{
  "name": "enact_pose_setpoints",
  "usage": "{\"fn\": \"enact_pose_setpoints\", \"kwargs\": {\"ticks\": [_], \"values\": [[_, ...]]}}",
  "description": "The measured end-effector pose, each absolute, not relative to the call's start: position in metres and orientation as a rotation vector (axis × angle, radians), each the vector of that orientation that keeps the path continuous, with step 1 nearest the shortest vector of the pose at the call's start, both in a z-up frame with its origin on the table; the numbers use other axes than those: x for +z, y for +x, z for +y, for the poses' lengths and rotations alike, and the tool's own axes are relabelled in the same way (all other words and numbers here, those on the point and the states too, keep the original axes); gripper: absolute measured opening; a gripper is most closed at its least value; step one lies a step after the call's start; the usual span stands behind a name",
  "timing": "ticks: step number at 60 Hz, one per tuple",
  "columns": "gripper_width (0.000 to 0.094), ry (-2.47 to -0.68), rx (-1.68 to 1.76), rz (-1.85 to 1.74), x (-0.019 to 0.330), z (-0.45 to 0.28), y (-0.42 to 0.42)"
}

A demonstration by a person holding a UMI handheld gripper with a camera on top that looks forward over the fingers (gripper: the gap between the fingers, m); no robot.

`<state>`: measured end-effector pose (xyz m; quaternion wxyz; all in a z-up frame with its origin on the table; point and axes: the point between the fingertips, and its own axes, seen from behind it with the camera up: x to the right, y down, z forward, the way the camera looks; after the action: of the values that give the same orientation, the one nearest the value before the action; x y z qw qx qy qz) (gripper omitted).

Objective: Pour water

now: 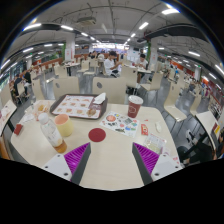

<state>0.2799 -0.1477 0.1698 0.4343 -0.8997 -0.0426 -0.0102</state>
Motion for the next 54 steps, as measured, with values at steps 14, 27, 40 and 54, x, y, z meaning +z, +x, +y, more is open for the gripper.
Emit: {"fn": "enact_pose_setpoints", "kwargs": {"ticks": [14, 27, 40, 54], "values": [[0.0847, -2.274, -0.082, -0.074, 0.144, -0.161, 0.281], [0.0845, -2.291, -0.067, -0.043, 0.113, -0.2, 0.221], [0.0846, -2.253, 0.051, -0.025, 0.09, -0.204, 0.109], [0.085, -2.089, 0.093, -0.005, 0.089, -0.126, 0.044]]}}
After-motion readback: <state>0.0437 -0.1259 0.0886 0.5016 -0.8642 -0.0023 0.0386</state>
